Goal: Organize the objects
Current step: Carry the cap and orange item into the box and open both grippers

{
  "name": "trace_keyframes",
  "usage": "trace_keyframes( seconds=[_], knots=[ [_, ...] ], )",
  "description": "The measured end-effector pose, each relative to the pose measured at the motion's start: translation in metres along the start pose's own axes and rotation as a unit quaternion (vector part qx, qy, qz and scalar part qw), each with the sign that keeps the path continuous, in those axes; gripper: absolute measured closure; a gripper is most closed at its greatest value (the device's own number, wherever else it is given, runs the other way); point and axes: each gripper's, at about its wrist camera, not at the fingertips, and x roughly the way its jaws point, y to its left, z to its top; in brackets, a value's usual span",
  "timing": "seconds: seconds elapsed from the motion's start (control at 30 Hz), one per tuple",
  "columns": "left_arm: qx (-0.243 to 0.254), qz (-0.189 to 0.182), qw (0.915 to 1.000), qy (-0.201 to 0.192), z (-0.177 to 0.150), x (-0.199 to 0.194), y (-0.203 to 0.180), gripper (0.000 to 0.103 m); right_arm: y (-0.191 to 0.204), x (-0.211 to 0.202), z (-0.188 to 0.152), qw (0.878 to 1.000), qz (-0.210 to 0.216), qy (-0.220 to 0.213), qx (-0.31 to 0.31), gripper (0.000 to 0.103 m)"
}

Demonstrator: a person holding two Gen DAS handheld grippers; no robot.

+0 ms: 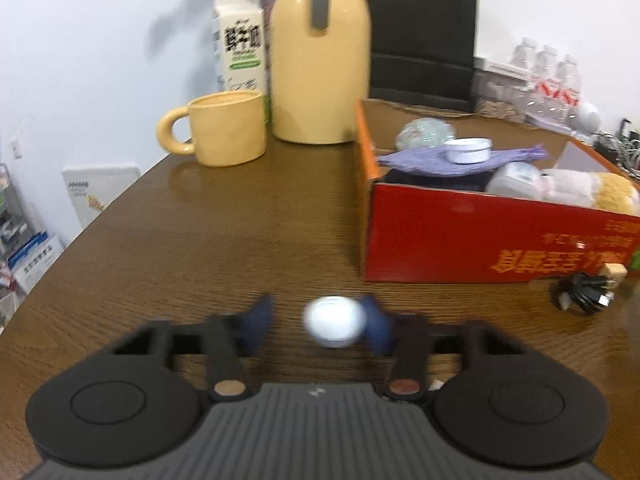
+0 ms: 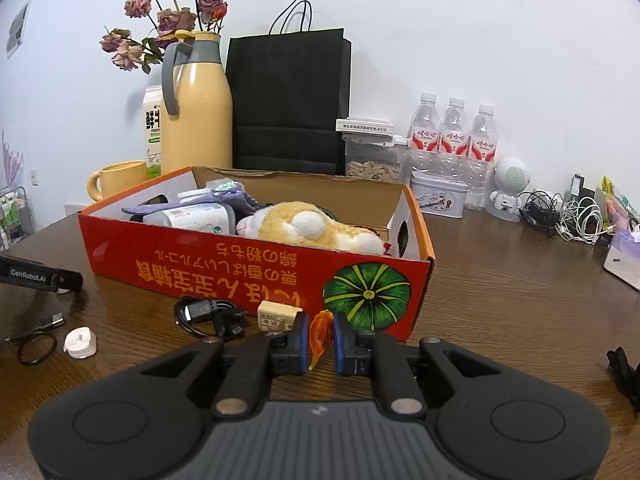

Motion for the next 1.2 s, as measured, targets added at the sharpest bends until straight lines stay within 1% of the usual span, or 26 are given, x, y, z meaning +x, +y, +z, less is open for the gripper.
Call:
trace_keyframes(
  seconds=[0.2,0.33,0.43,0.53,0.73,0.93,1.07,1.2],
  knots=[
    [-0.003,-0.012,0.9999,-0.005,-0.004,-0.006,-0.004,0.074,0.001,0.000,0.000,1.000,-0.004,-0.001,0.001,0.091],
    [-0.015,-0.013,0.9994,-0.028,-0.003,-0.017,-0.003,0.074,0.003,-0.002,-0.001,1.000,-0.004,-0.009,-0.003,0.091],
    [-0.019,-0.024,0.9985,-0.045,0.002,-0.027,-0.004,0.074,0.007,-0.006,0.000,1.000,-0.001,-0.020,-0.010,0.091],
    [-0.015,-0.044,0.9965,-0.069,0.013,-0.042,-0.010,0.074,0.012,-0.013,0.006,0.999,0.007,-0.041,-0.019,0.091],
    [0.010,-0.080,0.9898,-0.118,0.049,-0.062,-0.034,0.074,0.024,-0.018,0.039,0.995,0.029,-0.086,-0.031,0.091],
    [0.024,-0.107,0.9842,-0.139,0.085,-0.050,-0.066,0.074,0.033,-0.001,0.076,0.992,0.042,-0.107,-0.047,0.091],
    [0.020,-0.121,0.9834,-0.134,0.107,-0.028,-0.085,0.074,0.028,0.022,0.096,0.993,0.039,-0.105,-0.039,0.091],
    [0.017,-0.126,0.9844,-0.121,0.124,-0.003,-0.102,0.074,0.014,0.049,0.108,0.995,0.033,-0.092,-0.016,0.091]
  ],
)
